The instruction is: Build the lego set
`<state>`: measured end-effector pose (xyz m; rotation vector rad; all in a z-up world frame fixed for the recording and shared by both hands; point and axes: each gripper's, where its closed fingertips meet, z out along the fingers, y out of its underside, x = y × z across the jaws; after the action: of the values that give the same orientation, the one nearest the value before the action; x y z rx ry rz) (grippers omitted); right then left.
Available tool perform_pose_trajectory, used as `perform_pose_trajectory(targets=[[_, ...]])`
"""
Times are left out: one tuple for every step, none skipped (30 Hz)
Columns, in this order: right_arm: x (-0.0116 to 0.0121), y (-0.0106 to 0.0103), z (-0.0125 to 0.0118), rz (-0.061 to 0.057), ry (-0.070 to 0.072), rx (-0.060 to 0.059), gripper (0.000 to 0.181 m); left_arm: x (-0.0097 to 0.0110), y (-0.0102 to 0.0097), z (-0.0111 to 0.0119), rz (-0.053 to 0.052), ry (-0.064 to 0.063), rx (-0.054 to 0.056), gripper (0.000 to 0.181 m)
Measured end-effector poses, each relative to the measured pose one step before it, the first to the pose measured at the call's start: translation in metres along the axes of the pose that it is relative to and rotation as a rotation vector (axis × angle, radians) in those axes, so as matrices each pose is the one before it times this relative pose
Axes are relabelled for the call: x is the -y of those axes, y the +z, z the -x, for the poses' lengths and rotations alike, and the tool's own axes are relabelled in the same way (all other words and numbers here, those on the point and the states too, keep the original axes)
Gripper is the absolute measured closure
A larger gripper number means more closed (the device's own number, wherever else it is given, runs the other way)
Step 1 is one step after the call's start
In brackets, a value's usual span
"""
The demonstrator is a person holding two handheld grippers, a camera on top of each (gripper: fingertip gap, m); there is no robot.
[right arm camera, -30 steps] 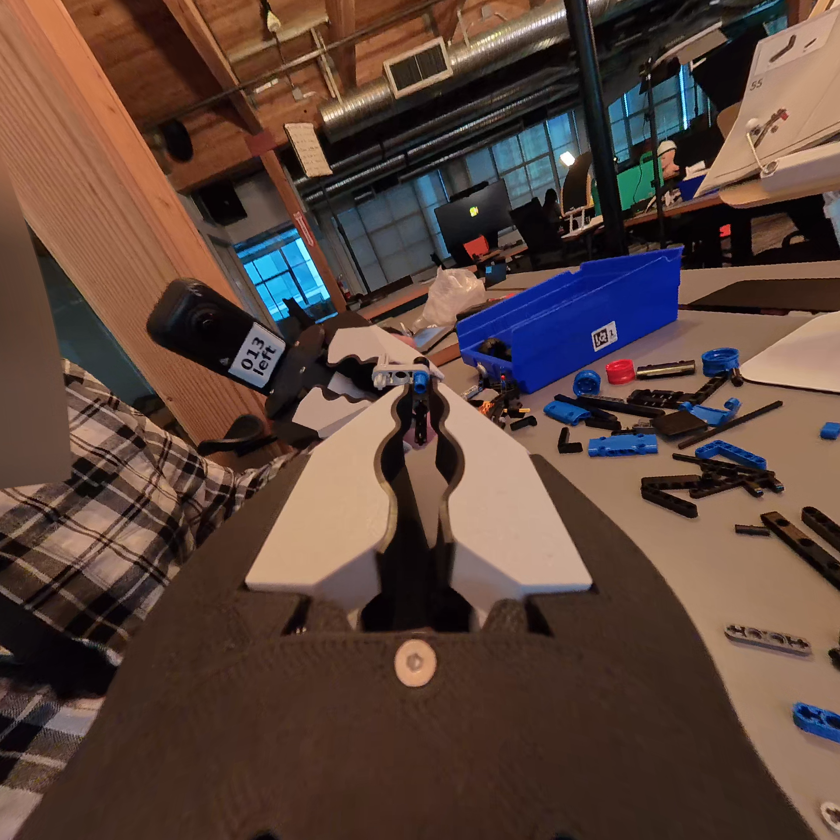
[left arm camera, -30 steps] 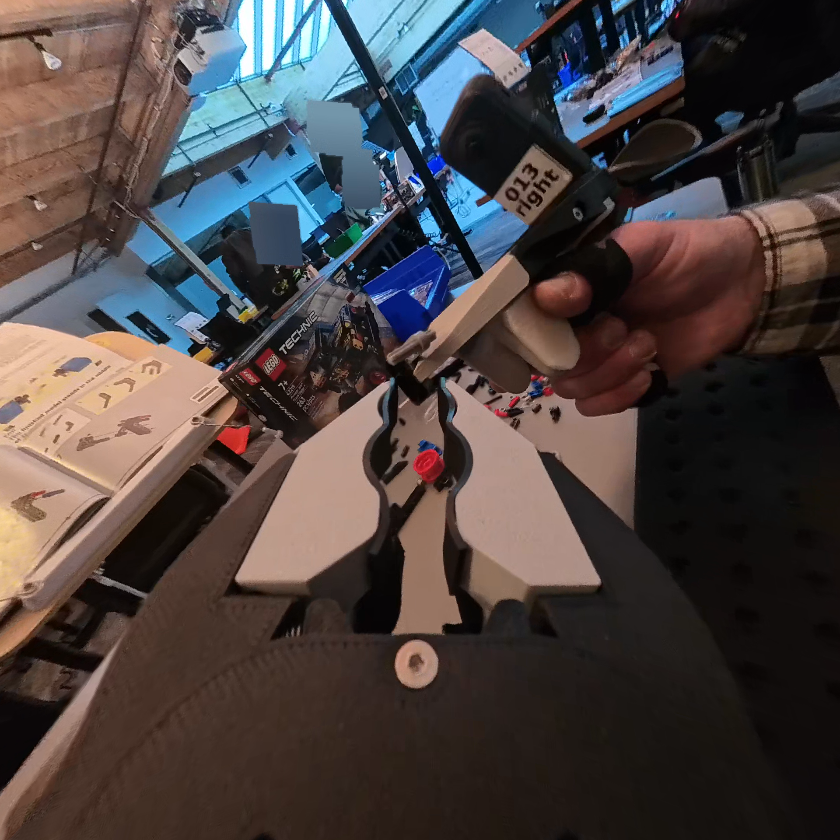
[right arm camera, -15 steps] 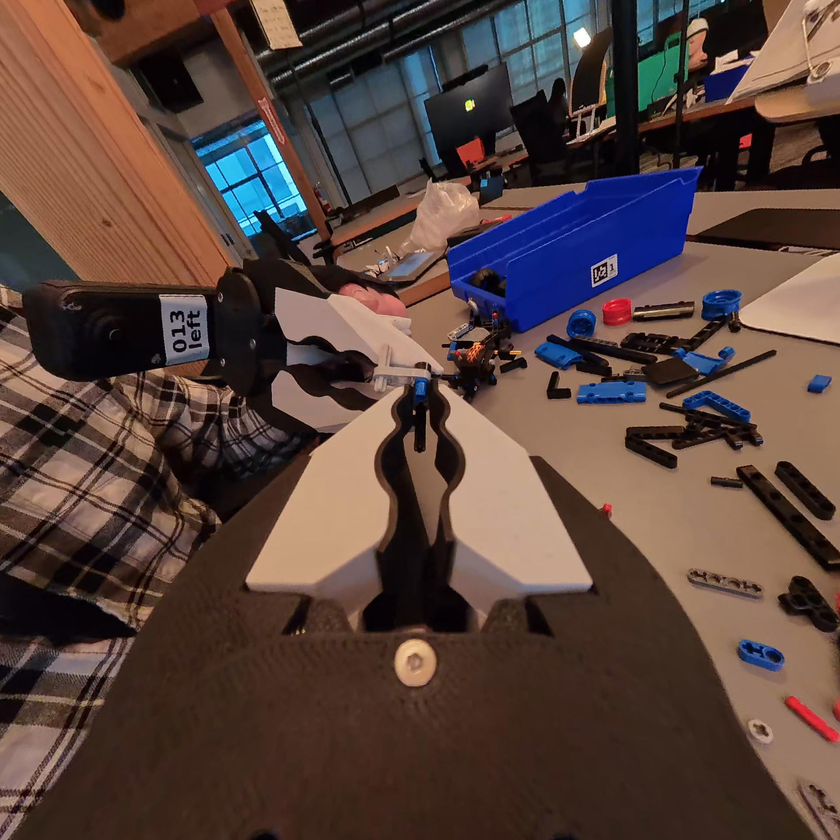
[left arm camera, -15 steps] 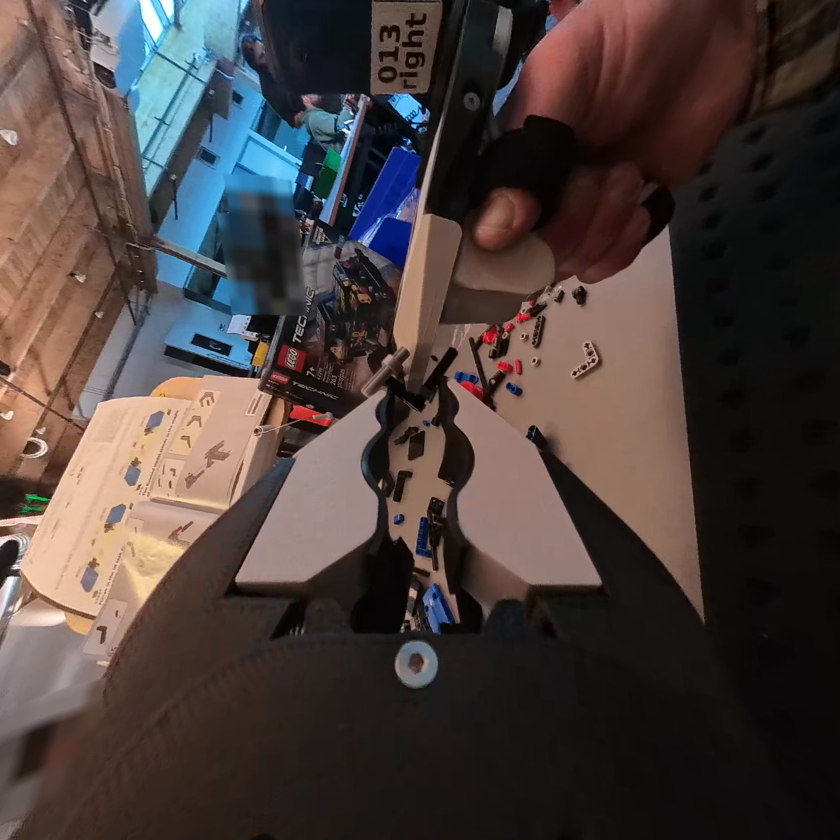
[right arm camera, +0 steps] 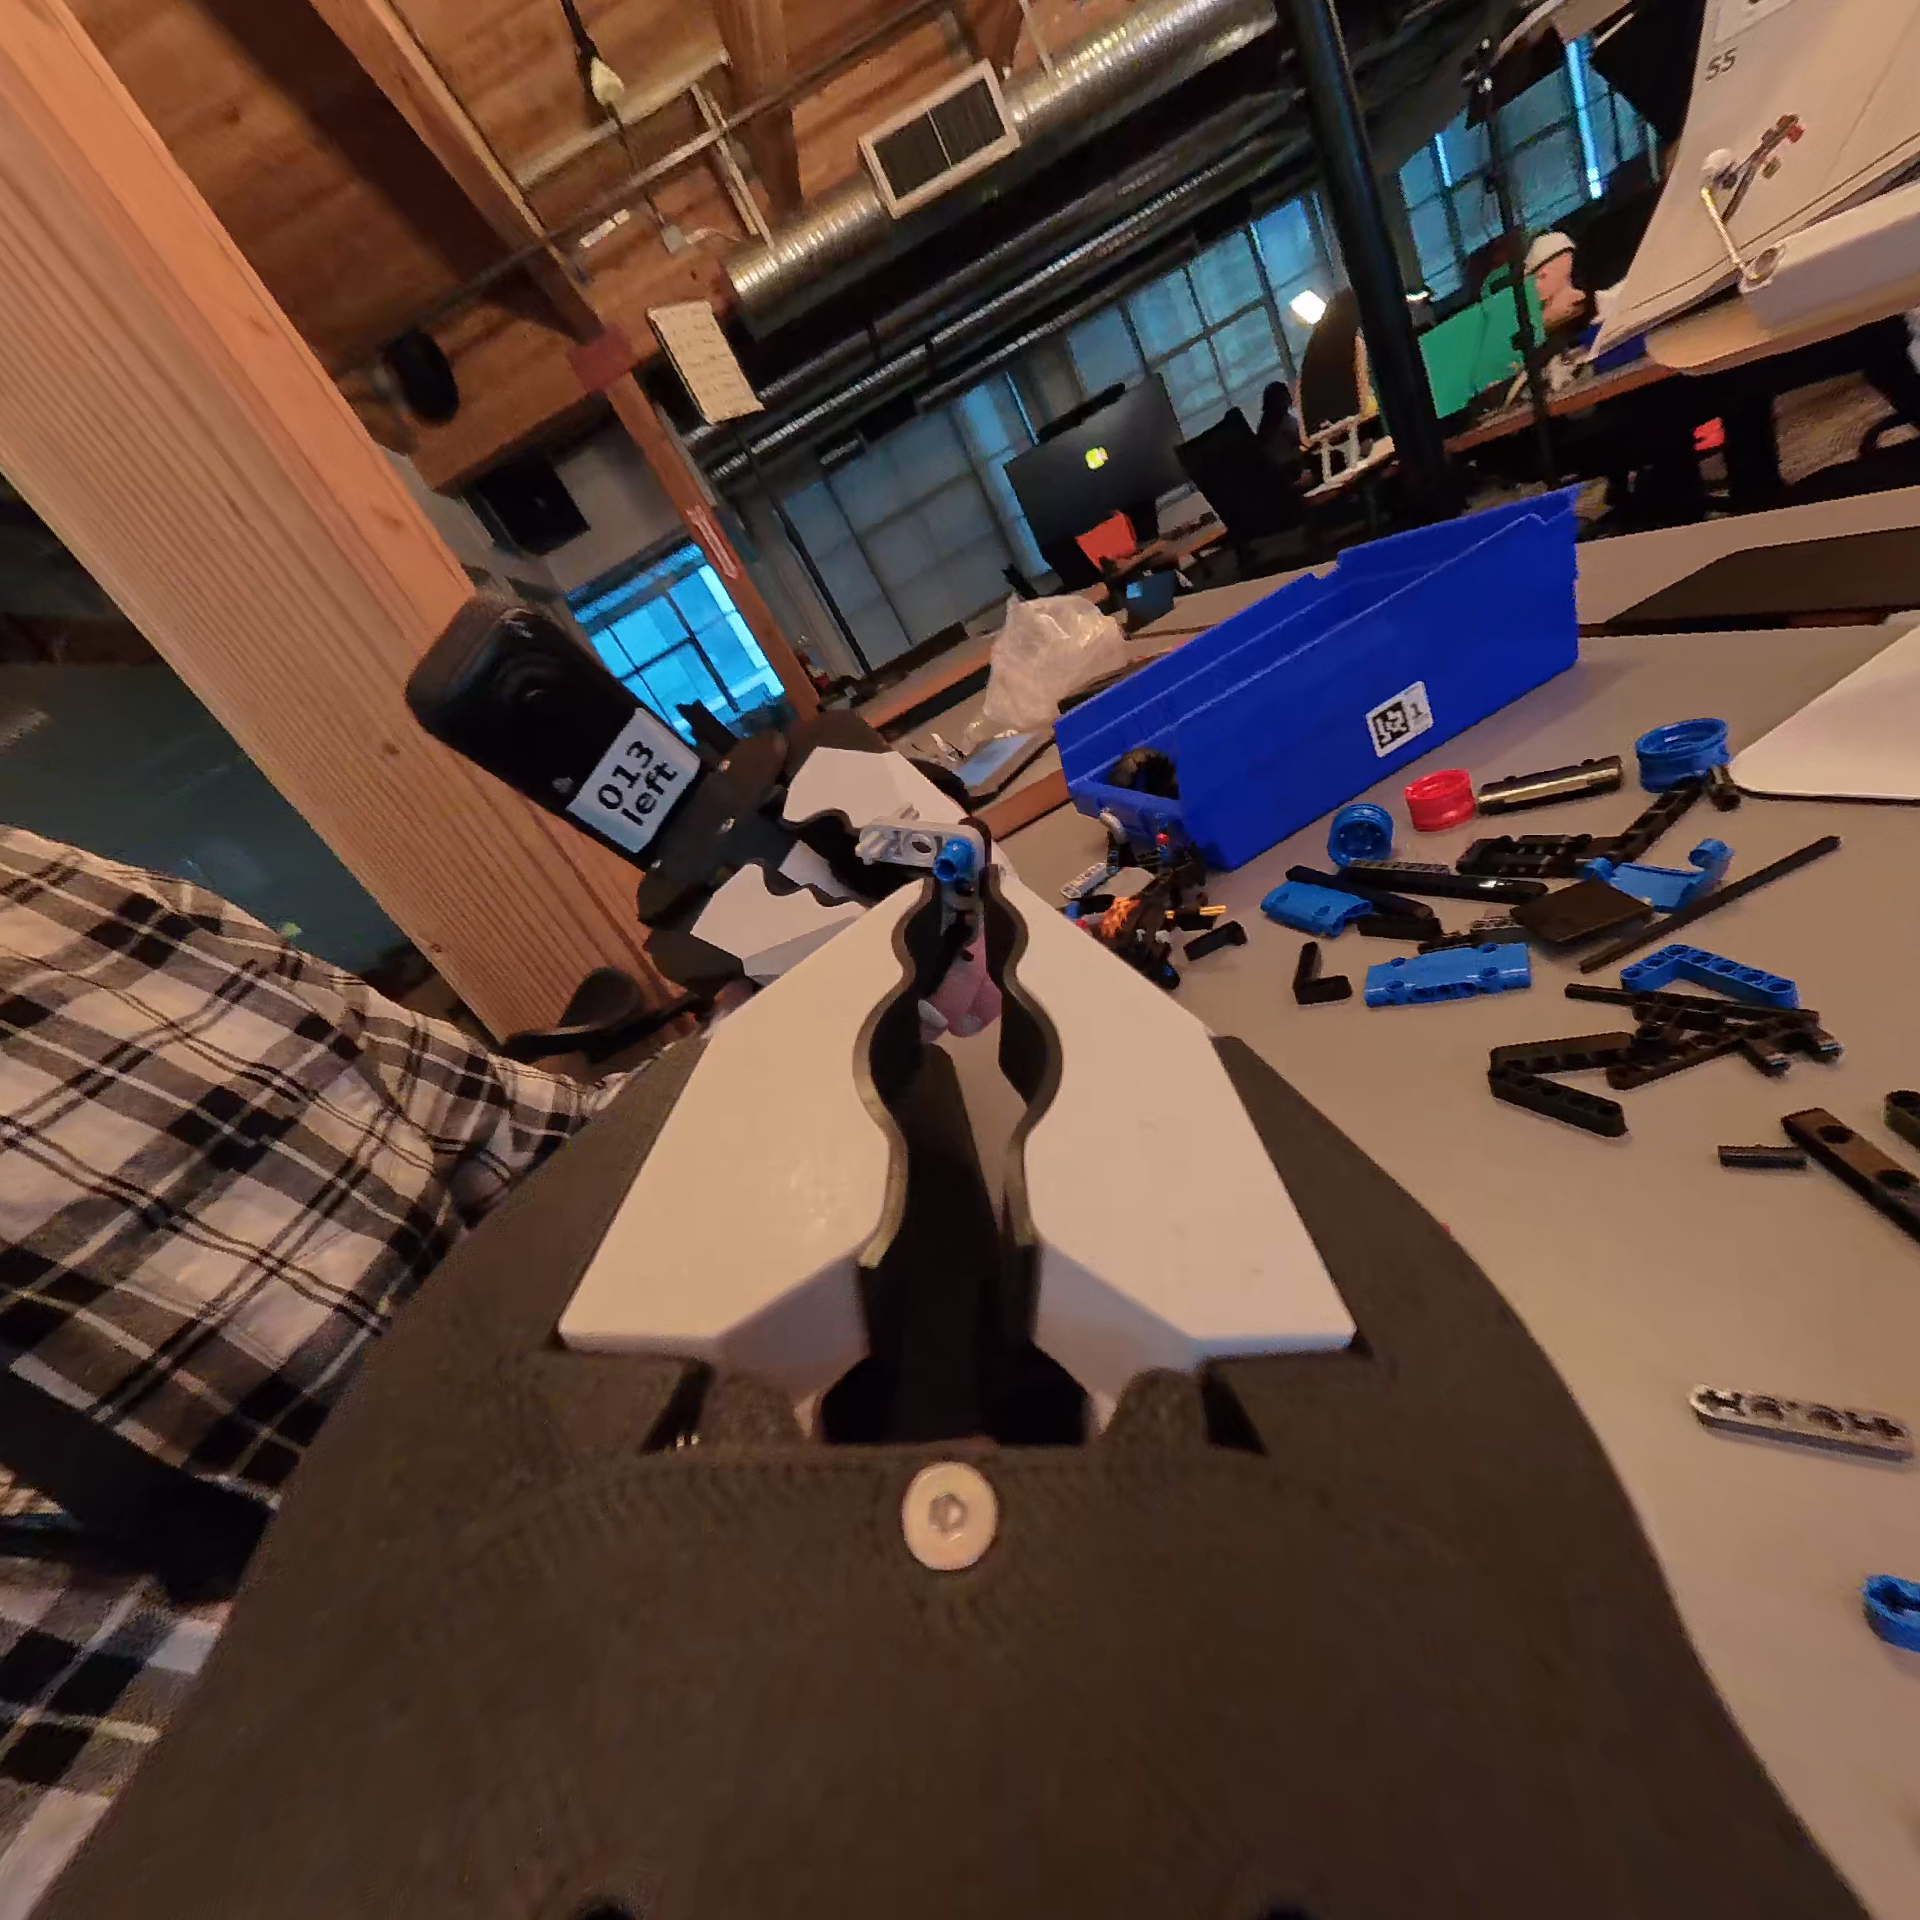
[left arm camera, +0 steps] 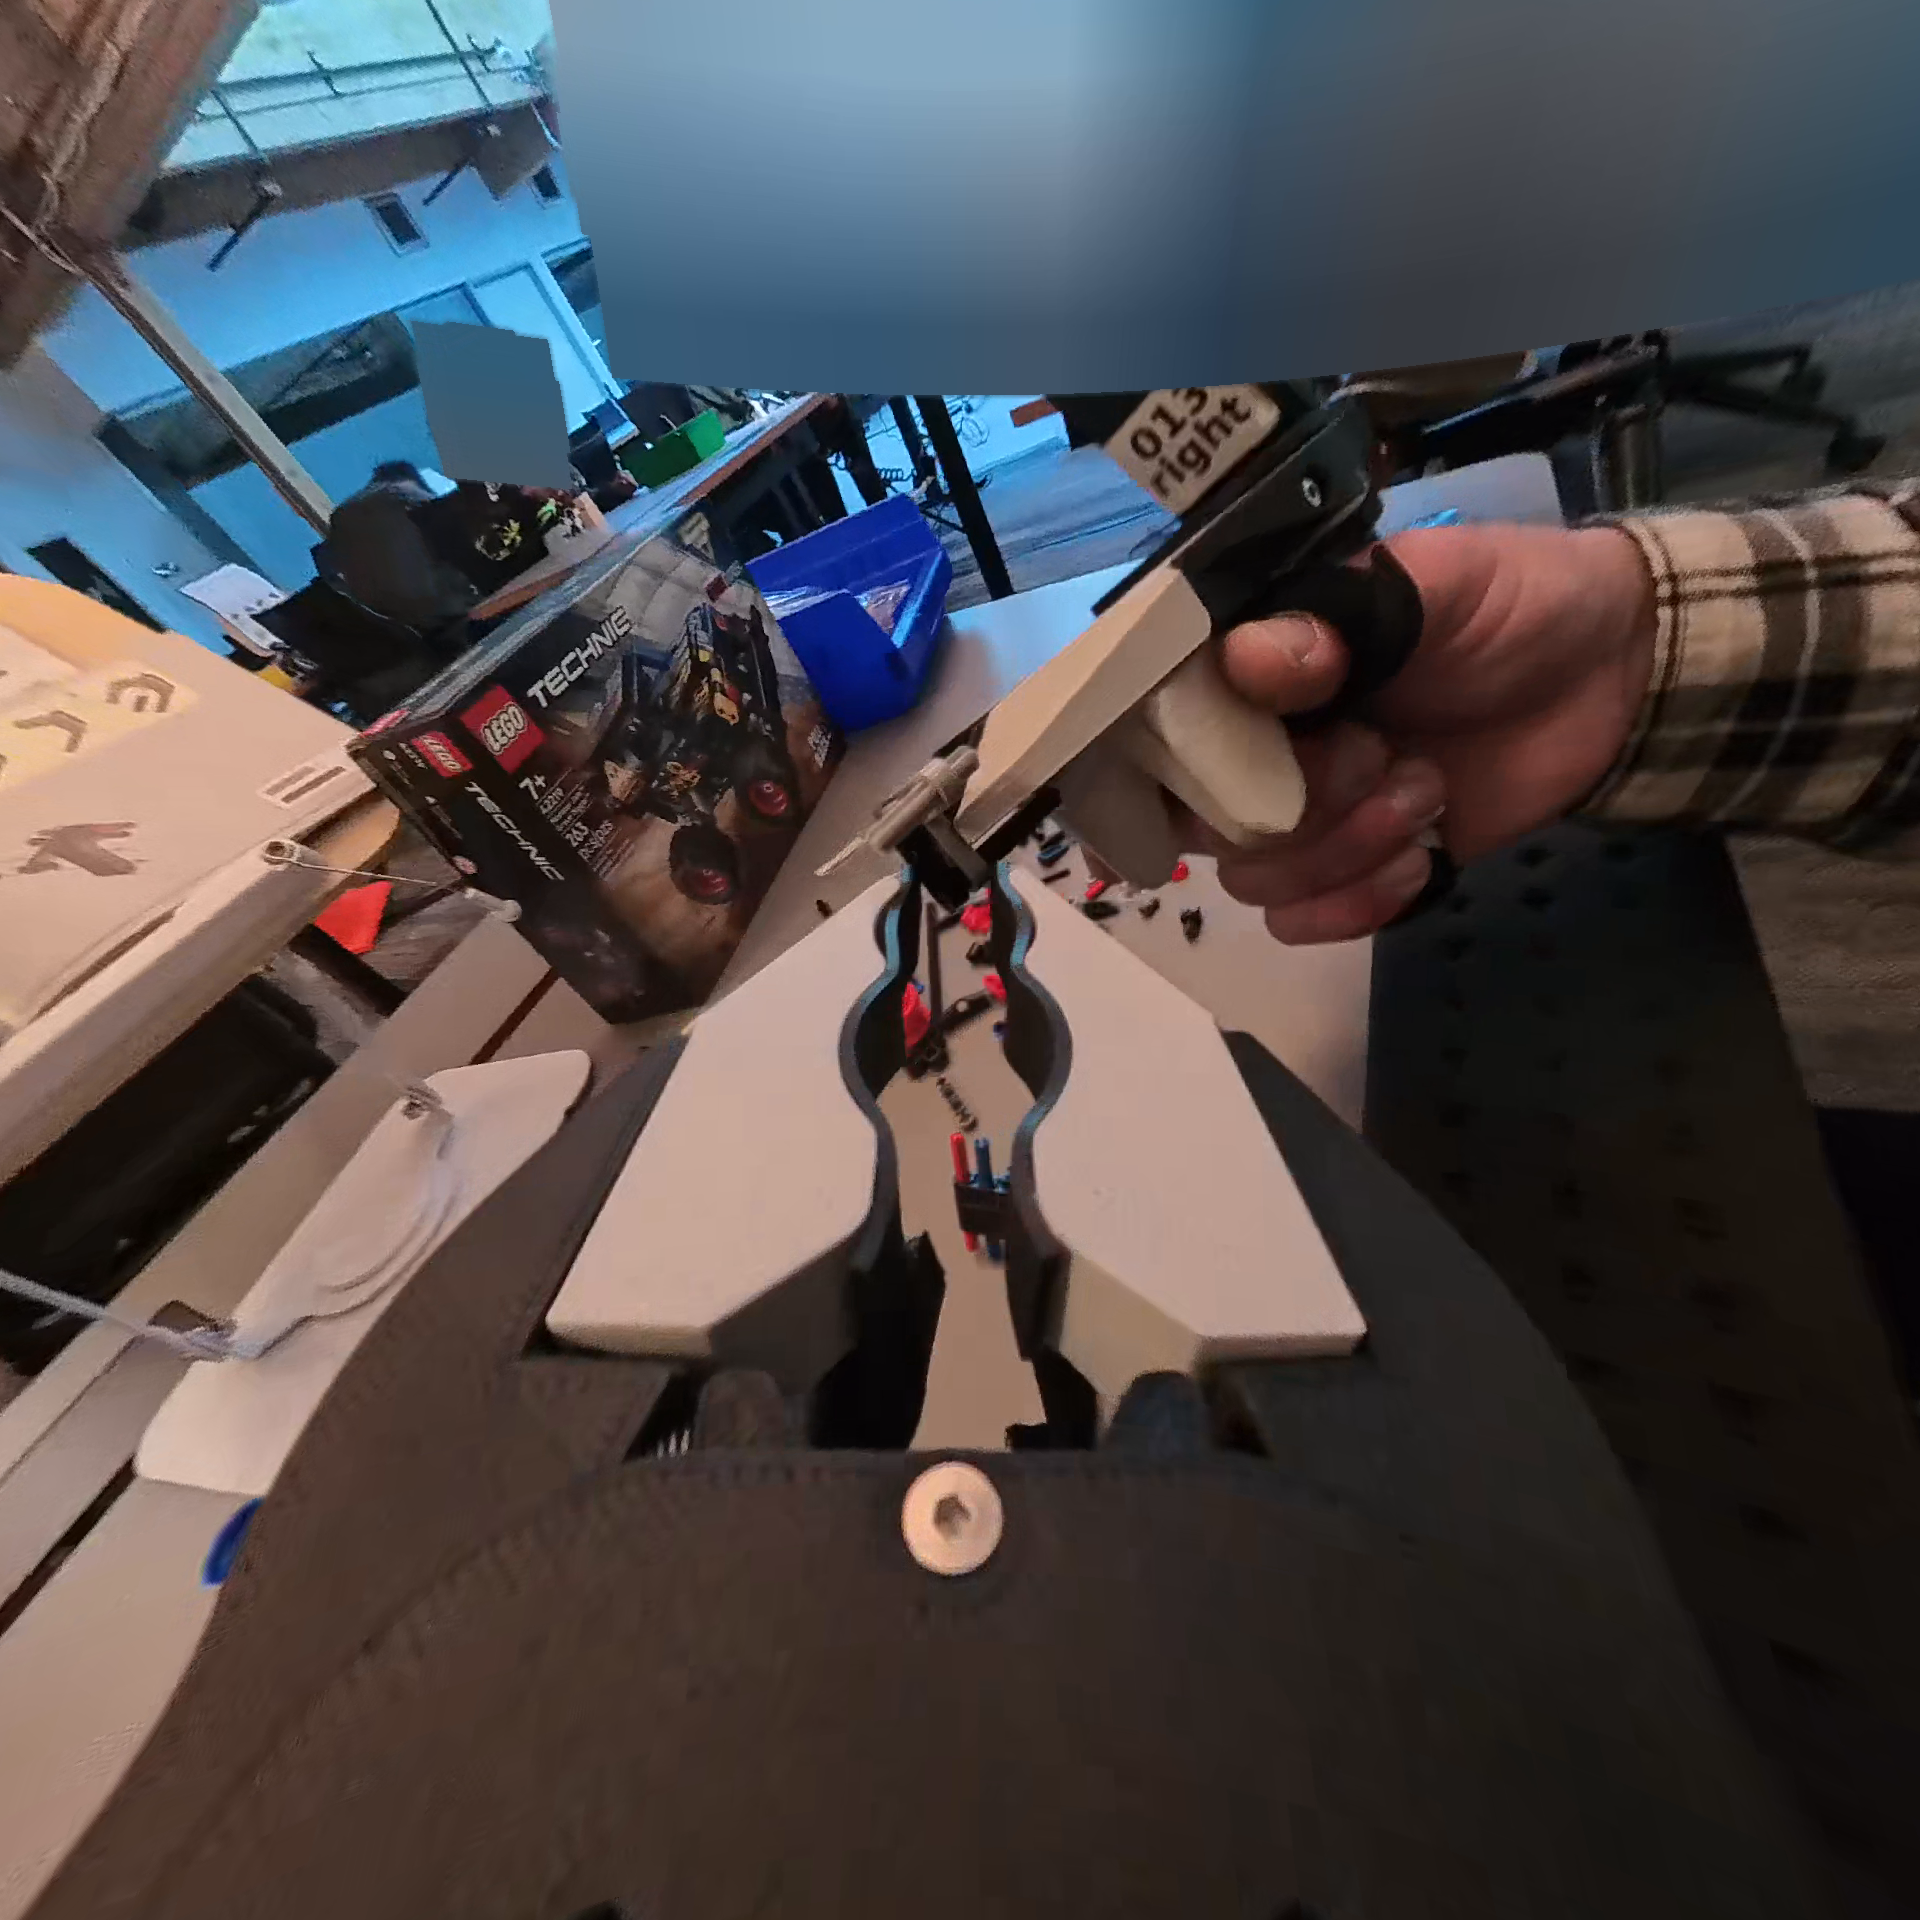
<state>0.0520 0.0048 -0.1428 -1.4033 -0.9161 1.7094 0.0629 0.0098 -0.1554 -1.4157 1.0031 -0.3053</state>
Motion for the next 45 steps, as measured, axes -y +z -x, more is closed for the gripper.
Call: perform_pose_trajectory(targets=[[0.00043,-0.00079,0.00017,-0.0074,0.0108,0.0122,0.175,0.00040,0.00079,-0.00062,0.0004,-0.0159,-0.0097,0.171],[0.00027,-0.00106,0.00020,-0.0035,0.0014,0.0082,0.175,0.00054,0.00043,-0.00061,-0.0009,-0.0051,-0.0071,0.171],[0.00055,-0.00075,-0.00022,-0.0036,-0.0004,0.0027,0.175,0.00045,0.00056,0.00004,-0.0012,-0.0050,-0.0015,0.171],[0.00015,-0.00037,-0.00081,-0.0028,-0.0013,-0.0037,0.175,-0.00064,0.00154,0.00021,0.0051,-0.0117,0.0009,0.171],[0.00009,-0.00042,-0.00087,-0.0036,-0.0019,-0.0049,0.175,-0.00074,0.00142,0.00031,0.0061,-0.0058,0.0052,0.171],[0.00063,-0.00066,-0.00005,-0.0075,0.0053,0.0020,0.175,0.00083,0.00059,0.00018,-0.0023,0.0051,0.0086,0.171],[0.00165,-0.00067,0.00004,-0.0141,0.0111,0.0026,0.176,0.00132,0.00078,0.00066,-0.0050,0.0027,0.0173,0.170],[0.00157,-0.00045,-0.00046,-0.0171,0.0106,-0.0002,0.176,0.00087,0.00113,0.00105,-0.0022,0.0000,0.0204,0.170],[0.00163,-0.00046,-0.00033,-0.0173,0.0135,0.0036,0.176,0.00070,0.00056,0.00057,-0.0041,0.0033,0.0135,0.170],[0.00199,-0.00058,-0.00024,-0.0222,0.0165,0.0053,0.176,0.00124,0.00009,0.00091,-0.0094,-0.0055,0.0094,0.170],[0.00189,-0.00042,-0.00008,-0.0236,0.0144,0.0050,0.176,0.00099,0.00008,0.00102,-0.0087,-0.0161,0.0045,0.171],[0.00205,-0.00043,0.00018,-0.0245,0.0102,0.0057,0.176,0.00071,0.00032,0.00028,-0.0062,-0.0213,-0.0005,0.172],[0.00254,-0.00062,0.00033,-0.0267,0.0093,0.0074,0.176,0.00043,0.00053,-0.00042,-0.0029,-0.0184,-0.0007,0.173],[0.00175,-0.00045,-0.00022,-0.0228,0.0123,0.0046,0.176,0.00047,0.00081,0.00034,-0.0024,-0.0081,0.0099,0.173],[0.00059,0.00006,-0.00060,-0.0168,0.0122,0.0022,0.176,-0.00014,0.00078,0.00090,0.0019,-0.0015,0.0150,0.173],[0.00030,0.00020,-0.00014,-0.0160,0.0075,0.0019,0.176,0.00011,0.00030,0.00134,0.0019,0.0038,0.0170,0.174],[0.00032,0.00029,0.00001,-0.0150,0.0036,0.0007,0.177,0.00043,0.00028,0.00044,-0.0001,0.0076,0.0118,0.174],[0.00041,0.00032,0.00054,-0.0124,-0.0010,0.0008,0.177,0.00064,0.00001,0.00022,-0.0026,0.0094,0.0117,0.174],[0.00037,0.00044,0.00046,-0.0085,-0.0055,-0.0012,0.177,0.00056,0.00015,0.00043,0.0005,0.0127,0.0130,0.175],[-0.00030,0.00050,-0.00063,-0.0027,-0.0047,-0.0057,0.177,-0.00093,0.00036,0.00089,0.0109,0.0176,0.0167,0.175],[-0.00011,0.00051,-0.00026,-0.0017,-0.0032,-0.0029,0.177,-0.00050,0.00023,0.00047,0.0071,0.0176,0.0156,0.176],[0.00045,0.00040,0.00071,-0.0072,-0.0025,0.0030,0.177,0.00119,-0.00010,0.00021,-0.0038,0.0056,0.0108,0.175],[0.00083,0.00039,0.00103,-0.0099,-0.0019,0.0042,0.177,0.00172,-0.00018,0.00013,-0.0039,0.0001,0.0086,0.176],[0.00070,0.00051,0.00066,-0.0070,-0.0017,0.0017,0.177,0.00074,-0.00004,0.00048,0.0053,0.0076,0.0094,0.177],[0.00088,0.00080,0.00076,-0.0062,-0.0039,0.0028,0.177,0.00108,-0.00010,0.00091,0.0033,0.0172,0.0173,0.177],[0.00089,0.00067,0.00084,-0.0066,-0.0056,0.0019,0.177,0.00131,0.00020,0.00080,0.0016,0.0173,0.0202,0.178],[0.00077,0.00046,0.00029,-0.0046,-0.0045,-0.0016,0.177,0.00038,0.00049,0.00065,0.0069,0.0206,0.0180,0.179],[0.00092,0.00025,0.00013,-0.0073,-0.0038,-0.0009,0.177,0.00066,0.00048,0.00056,0.0064,0.0151,0.0126,0.180],[0.00157,0.00008,0.00033,-0.0162,-0.0033,-0.0008,0.177,0.00140,0.00087,0.00049,-0.0019,-0.0077,0.0115,0.181],[0.00138,0.00004,-0.00057,-0.0137,-0.0018,-0.0070,0.177,0.00038,0.00138,0.00072,-0.0019,-0.0111,0.0097,0.181],[0.00040,-0.00026,-0.00185,-0.0022,-0.0035,-0.0117,0.176,-0.00191,0.00167,0.00052,0.0103,-0.0072,0.0020,0.181],[-0.00048,-0.00055,-0.00201,0.0036,0.0014,-0.0046,0.176,-0.00227,0.00079,0.00006,0.0159,0.0071,-0.0039,0.181],[-0.00057,-0.00034,-0.00148,0.0030,0.0080,-0.0008,0.176,-0.00133,-0.00029,0.00020,0.0079,0.0056,-0.0018,0.181],[-0.00113,0.00016,-0.00219,0.0099,0.0055,-0.0099,0.176,-0.00312,0.00035,0.00060,0.0119,-0.0124,-0.0085,0.181],[-0.00118,0.00039,-0.00215,0.0141,-0.0046,-0.0111,0.176,-0.00336,0.00030,0.00054,0.0061,-0.0325,-0.0270,0.181],[-0.00039,0.00060,-0.00064,0.0074,0.0006,0.0006,0.176,-0.00217,-0.00028,0.00128,0.0002,-0.0520,-0.0337,0.181],[0.00047,0.00085,0.00118,-0.0009,0.0174,0.0159,0.176,0.00094,-0.00077,0.00128,-0.0147,-0.0546,-0.0267,0.181],[0.00023,0.00058,0.00077,-0.0006,0.0175,0.0135,0.175,0.00096,-0.00071,0.00176,-0.0134,-0.0327,-0.0079,0.181],[-0.00022,-0.00006,-0.00115,0.0042,-0.0088,-0.0068,0.176,-0.00026,-0.00021,-0.00028,-0.0050,-0.0188,-0.0135,0.181],[-0.00034,-0.00061,-0.00117,0.0087,-0.0203,-0.0132,0.176,-0.00075,0.00017,-0.00145,-0.0044,-0.0153,-0.0177,0.181],[0.00015,-0.00065,0.00013,0.0079,-0.0103,-0.0045,0.178,0.00050,-0.00057,-0.00053,-0.0141,-0.0150,-0.0144,0.181],[0.00035,-0.00077,0.00065,0.0061,-0.0091,-0.0018,0.181,0.00176,-0.00130,-0.00004,-0.0210,-0.0202,-0.0183,0.181],[0.00019,-0.00068,-0.00002,0.0061,-0.0121,-0.0076,0.181,0.00185,-0.00127,-0.00071,-0.0206,-0.0237,-0.0293,0.181],[-0.00010,-0.00050,0.00033,0.0066,-0.0114,-0.0052,0.181,0.00083,-0.00091,0.00118,-0.0136,-0.0309,-0.0190,0.181],[-0.00049,-0.00017,0.00045,0.0083,-0.0107,-0.0041,0.181,0.00162,-0.00076,0.00112,-0.0176,-0.0271,-0.0142,0.180]])
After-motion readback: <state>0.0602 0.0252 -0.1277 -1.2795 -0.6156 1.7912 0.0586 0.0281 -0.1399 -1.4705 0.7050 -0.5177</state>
